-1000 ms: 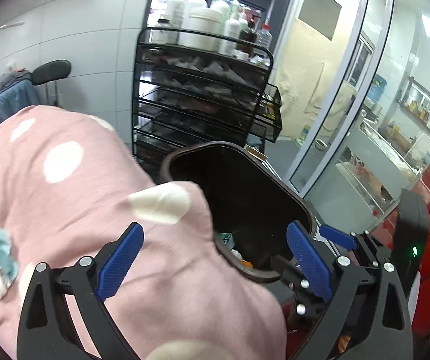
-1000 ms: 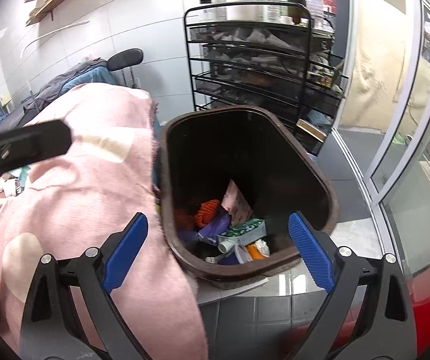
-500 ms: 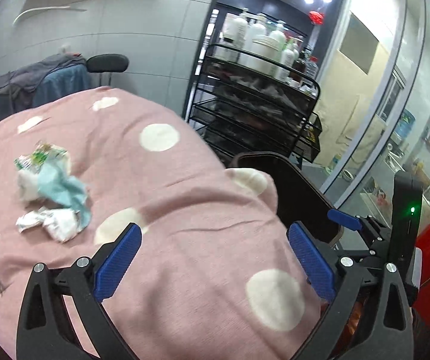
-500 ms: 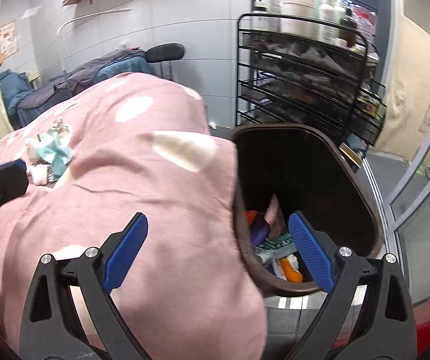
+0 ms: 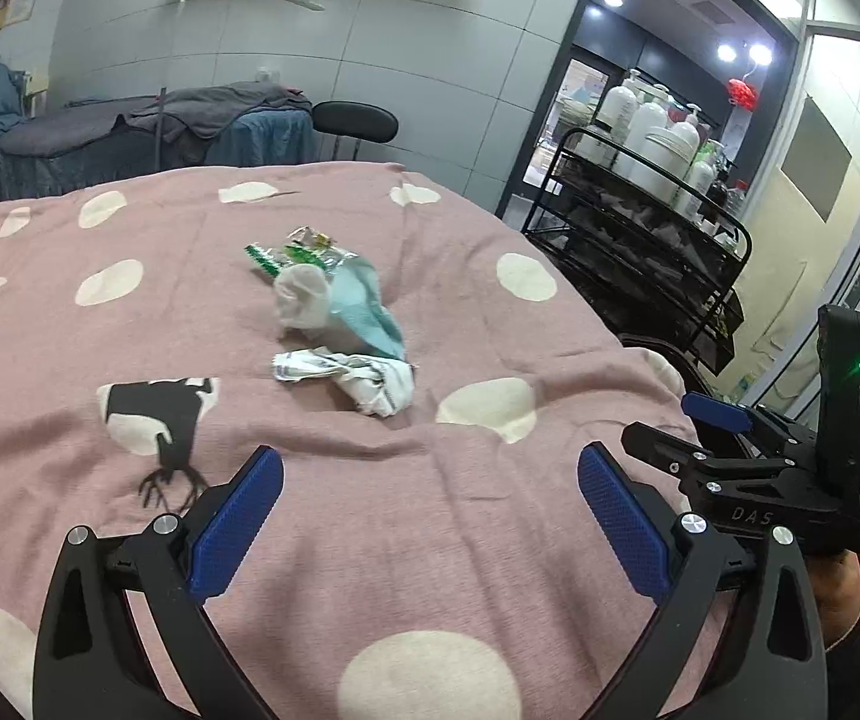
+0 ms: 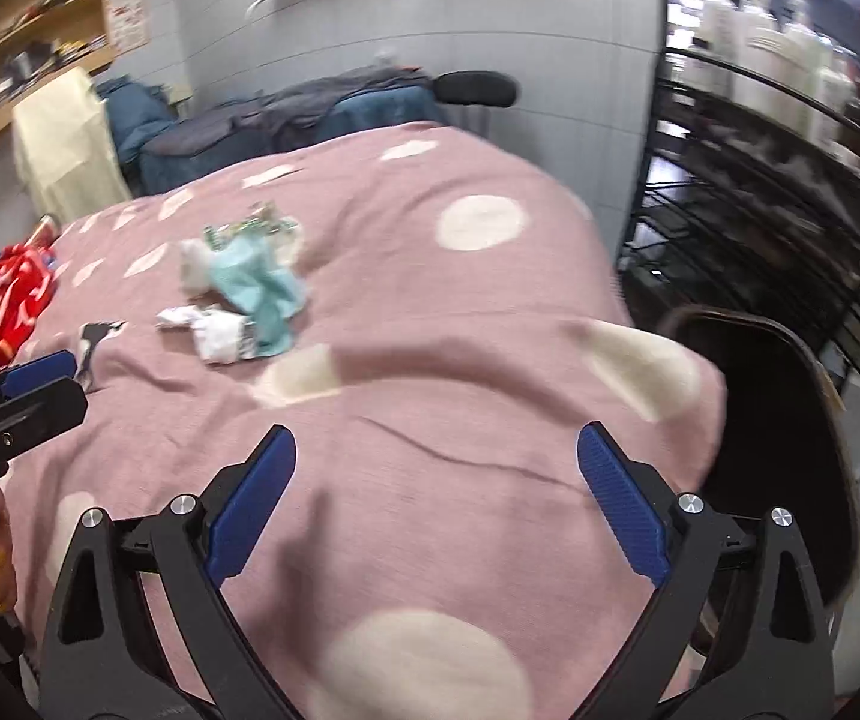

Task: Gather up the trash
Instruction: 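Move both tools back over the tissue and wrappers on the bedspread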

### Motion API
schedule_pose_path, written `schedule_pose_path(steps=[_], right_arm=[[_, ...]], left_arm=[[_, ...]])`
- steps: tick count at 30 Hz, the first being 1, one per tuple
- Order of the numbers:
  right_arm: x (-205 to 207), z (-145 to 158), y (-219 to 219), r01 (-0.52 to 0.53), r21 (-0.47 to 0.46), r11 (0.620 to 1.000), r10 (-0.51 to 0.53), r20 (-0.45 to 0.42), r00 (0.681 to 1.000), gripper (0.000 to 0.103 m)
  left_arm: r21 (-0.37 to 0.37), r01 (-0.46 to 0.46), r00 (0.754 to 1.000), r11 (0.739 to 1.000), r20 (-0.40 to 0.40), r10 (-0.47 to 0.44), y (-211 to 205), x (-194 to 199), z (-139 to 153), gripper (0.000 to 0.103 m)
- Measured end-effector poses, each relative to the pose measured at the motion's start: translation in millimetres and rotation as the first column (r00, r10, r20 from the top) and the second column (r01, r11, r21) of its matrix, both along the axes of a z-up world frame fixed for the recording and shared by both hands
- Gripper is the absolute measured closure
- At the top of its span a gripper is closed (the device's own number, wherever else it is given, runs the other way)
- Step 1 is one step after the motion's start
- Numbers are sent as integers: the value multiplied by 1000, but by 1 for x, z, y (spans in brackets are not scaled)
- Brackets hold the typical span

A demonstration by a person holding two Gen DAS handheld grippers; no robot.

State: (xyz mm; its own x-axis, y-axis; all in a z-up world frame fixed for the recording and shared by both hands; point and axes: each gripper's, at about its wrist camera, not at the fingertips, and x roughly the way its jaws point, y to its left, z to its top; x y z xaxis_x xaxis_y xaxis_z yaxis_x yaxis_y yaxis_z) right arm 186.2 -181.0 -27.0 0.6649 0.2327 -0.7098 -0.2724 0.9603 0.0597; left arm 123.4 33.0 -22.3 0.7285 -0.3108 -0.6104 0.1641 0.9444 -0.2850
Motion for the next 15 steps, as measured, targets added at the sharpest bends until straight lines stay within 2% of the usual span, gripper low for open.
schedule_pose_path(steps=[7, 13, 15], right_arm=[[24, 3, 71, -191, -53, 980, 190, -29, 981, 9], [51, -2, 120, -315, -67, 947, 307, -108, 945, 10], [60, -7, 133, -342, -85, 936, 329, -140, 934, 23]], left_arm=[[-5, -104, 994, 995, -25, 103, 46, -7, -8, 5], [-26, -126, 991, 992, -48, 124, 64, -7, -14, 5], [-21, -128, 991, 991, -51, 127, 66, -6, -15, 5]])
